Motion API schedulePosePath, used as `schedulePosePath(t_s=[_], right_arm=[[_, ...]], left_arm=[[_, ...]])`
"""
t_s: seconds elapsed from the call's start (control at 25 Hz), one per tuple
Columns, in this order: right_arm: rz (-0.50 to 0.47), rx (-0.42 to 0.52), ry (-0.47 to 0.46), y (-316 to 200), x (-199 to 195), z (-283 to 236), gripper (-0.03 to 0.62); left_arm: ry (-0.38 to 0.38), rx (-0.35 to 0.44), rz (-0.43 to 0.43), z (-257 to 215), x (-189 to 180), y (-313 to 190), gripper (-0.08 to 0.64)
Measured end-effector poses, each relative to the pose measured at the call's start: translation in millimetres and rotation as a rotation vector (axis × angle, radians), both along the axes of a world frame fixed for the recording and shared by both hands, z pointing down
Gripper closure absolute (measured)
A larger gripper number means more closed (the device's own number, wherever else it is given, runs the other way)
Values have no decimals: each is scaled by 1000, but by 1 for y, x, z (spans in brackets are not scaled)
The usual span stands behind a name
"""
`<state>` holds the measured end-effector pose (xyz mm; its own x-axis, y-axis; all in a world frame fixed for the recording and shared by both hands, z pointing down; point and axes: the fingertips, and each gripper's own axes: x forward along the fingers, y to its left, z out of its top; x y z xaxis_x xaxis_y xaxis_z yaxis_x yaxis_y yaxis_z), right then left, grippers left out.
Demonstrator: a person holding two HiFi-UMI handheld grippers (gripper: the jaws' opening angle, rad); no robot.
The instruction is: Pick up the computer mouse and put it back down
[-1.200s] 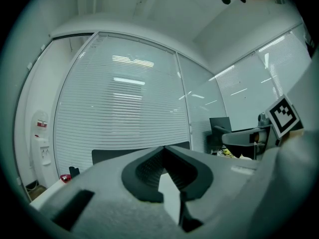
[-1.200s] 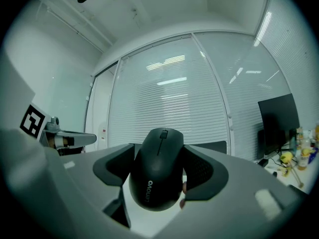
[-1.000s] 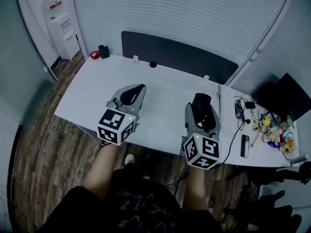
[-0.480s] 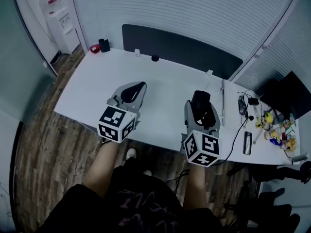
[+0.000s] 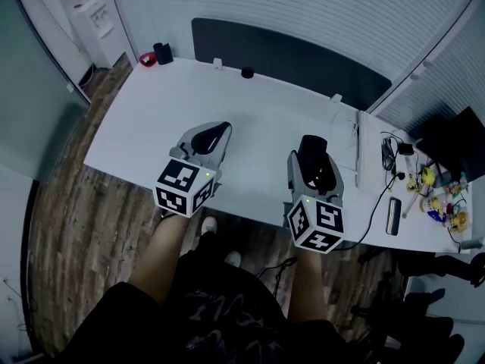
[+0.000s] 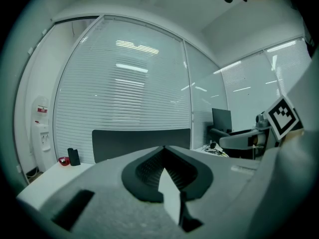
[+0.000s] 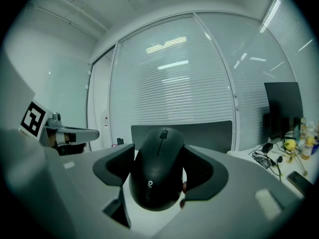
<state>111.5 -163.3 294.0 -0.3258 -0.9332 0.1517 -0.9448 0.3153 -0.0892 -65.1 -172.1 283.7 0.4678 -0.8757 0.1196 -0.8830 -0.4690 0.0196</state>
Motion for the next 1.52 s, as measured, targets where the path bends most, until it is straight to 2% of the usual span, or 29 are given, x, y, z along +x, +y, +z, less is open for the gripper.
schedulePosePath(t_s=[0.92,1.52], right_arm=[[3,-215,9,-17,-15,102,276],[15,-368,31,-4,-29,179,276]], left_arm=[[0,-194,18,96,-7,-24,560],[0,-337,40,170,-14,-16,560]])
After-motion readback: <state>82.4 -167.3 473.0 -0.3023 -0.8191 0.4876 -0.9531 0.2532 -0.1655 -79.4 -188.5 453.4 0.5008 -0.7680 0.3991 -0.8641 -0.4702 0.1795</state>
